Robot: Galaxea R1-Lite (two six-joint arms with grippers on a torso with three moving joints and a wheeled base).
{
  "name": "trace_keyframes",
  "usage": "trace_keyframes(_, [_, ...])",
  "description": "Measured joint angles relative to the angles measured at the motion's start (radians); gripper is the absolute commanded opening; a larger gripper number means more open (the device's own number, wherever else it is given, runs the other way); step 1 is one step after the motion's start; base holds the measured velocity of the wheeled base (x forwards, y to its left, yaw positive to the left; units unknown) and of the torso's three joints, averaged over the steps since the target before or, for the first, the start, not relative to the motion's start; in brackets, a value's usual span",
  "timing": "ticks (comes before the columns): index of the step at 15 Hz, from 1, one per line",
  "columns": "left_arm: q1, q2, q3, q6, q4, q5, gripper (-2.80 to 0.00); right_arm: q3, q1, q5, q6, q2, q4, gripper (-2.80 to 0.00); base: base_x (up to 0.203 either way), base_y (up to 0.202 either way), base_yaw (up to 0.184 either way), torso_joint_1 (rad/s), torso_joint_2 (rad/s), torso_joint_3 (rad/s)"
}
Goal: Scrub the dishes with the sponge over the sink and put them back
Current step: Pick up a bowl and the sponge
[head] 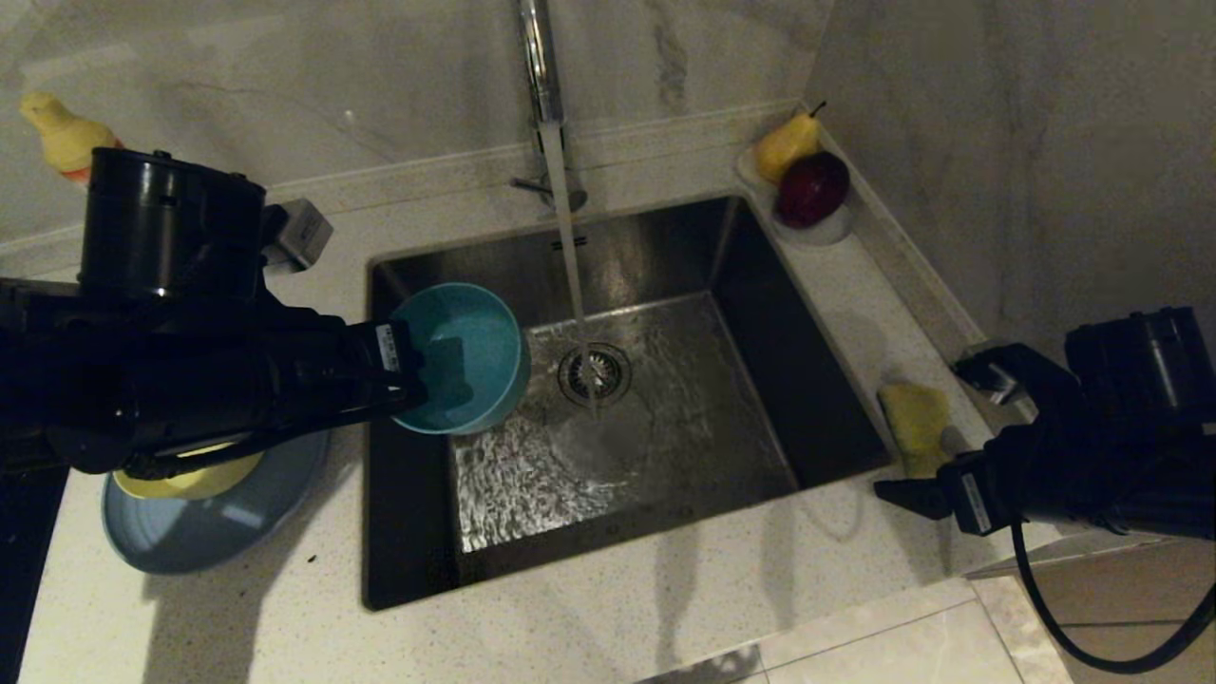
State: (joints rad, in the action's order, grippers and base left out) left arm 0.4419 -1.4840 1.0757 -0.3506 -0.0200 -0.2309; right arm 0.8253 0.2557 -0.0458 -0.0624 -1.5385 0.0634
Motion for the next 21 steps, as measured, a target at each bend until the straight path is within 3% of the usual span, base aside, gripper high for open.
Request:
trace_keyframes(1, [0.0,-0.001,0.0,0.0,0.001,0.001,-2.8,0.0,0.001,0.001,0.0,-0.001,0.0,-2.8,0.0,0.0,0.0,0.0,0.0,0.0])
trace_keyframes(5, [0.0,-0.005,-0.007,0.0,0.002,0.003,-2.8,-0.008,0.0,0.057,-0.036,0.0,0.0,-2.8,0.0,0.0,0.0,0.0,0.0,0.0])
trace_keyframes(18, [0.0,0.017,-0.02,0.005,-0.003,0.0,-2.8,-0.009,0.022,0.067,-0.047,0.041,-0.008,-2.8,0.0,0.0,0.0,0.0,0.0,0.0])
trace_keyframes(19, [0.0,0.019,-0.02,0.005,-0.003,0.0,-2.8,-0.007,0.024,0.069,-0.051,0.048,-0.008,0.0,0.0,0.0,0.0,0.0,0.0,0.0])
trace_keyframes(21, [0.0,0.021,-0.019,0.004,-0.004,0.0,-2.8,-0.011,0.024,0.076,-0.055,0.054,-0.011,0.0,0.0,0.0,0.0,0.0,0.0,0.0])
